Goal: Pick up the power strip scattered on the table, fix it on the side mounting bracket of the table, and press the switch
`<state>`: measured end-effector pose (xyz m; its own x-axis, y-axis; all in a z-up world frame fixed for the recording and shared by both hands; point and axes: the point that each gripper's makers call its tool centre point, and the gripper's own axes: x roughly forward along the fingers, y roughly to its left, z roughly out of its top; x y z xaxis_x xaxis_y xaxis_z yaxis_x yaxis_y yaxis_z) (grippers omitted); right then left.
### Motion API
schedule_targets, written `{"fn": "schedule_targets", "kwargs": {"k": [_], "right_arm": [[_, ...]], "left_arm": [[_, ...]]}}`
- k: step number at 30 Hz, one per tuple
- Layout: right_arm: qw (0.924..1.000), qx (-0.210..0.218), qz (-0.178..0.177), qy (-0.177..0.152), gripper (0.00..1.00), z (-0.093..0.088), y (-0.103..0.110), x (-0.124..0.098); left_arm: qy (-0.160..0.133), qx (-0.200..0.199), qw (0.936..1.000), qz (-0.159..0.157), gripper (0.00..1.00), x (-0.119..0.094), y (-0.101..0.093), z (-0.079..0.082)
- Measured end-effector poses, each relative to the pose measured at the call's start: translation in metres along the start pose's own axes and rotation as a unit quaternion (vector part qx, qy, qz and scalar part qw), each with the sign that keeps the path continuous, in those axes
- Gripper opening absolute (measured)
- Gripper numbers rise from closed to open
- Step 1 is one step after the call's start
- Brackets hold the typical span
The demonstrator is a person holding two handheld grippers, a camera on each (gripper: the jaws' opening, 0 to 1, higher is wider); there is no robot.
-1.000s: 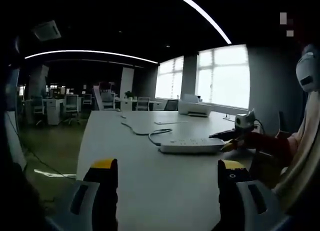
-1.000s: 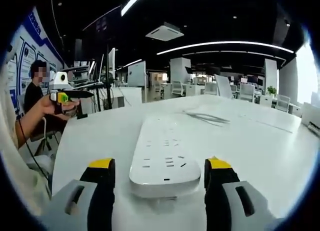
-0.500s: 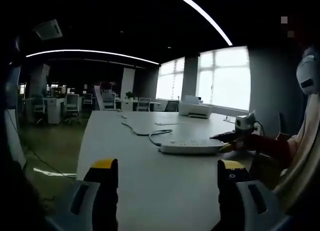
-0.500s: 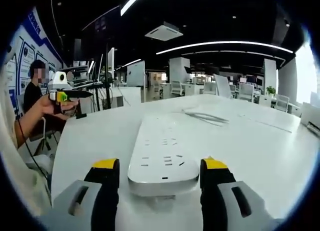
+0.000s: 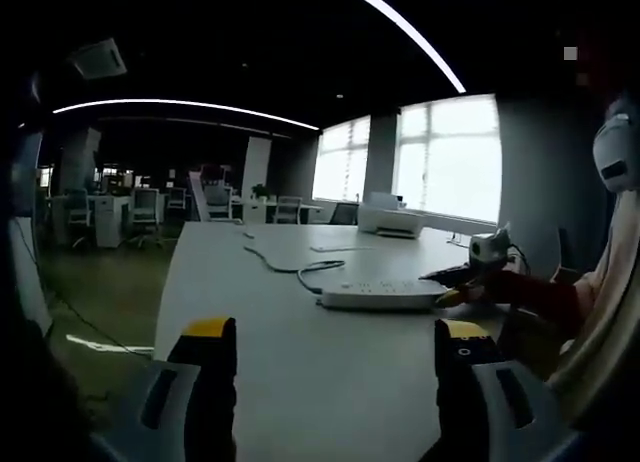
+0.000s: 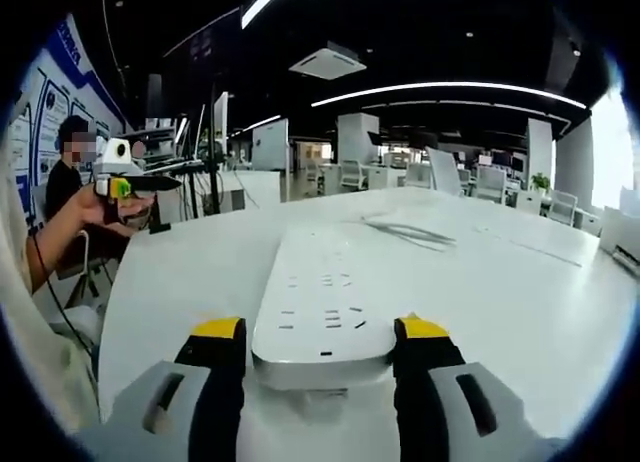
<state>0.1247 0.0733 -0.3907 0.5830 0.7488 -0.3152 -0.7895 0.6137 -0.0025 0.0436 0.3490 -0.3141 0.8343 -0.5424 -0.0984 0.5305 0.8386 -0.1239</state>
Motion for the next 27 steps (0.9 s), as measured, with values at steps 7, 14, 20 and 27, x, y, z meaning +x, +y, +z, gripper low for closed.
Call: {"fn": "schedule_targets", "kwargs": {"k": [7, 14, 20, 27], "right_arm": [[1.0, -0.001, -0.006, 0.007, 0.51, -0.003, -0.002, 0.001], [0.9999, 0.002, -0.009, 0.005, 0.51, -0.003, -0.003, 0.001], [0.9999, 0.005, -0.01, 0.005, 0.51, -0.003, -0.004, 0.001], [0.9999, 0.004, -0.015, 0.007, 0.5, -0.003, -0.004, 0.001]], "left_arm": [[-0.003, -0.003, 1.0, -0.006, 0.85, 0.003, -0.002, 0.002], [-0.003, -0.005, 0.9999, -0.012, 0.85, 0.008, -0.008, 0.004], [0.002, -0.003, 0.9999, -0.016, 0.84, 0.013, -0.015, 0.005], [0.009, -0.004, 0.9997, -0.023, 0.84, 0.021, -0.023, 0.006]]}}
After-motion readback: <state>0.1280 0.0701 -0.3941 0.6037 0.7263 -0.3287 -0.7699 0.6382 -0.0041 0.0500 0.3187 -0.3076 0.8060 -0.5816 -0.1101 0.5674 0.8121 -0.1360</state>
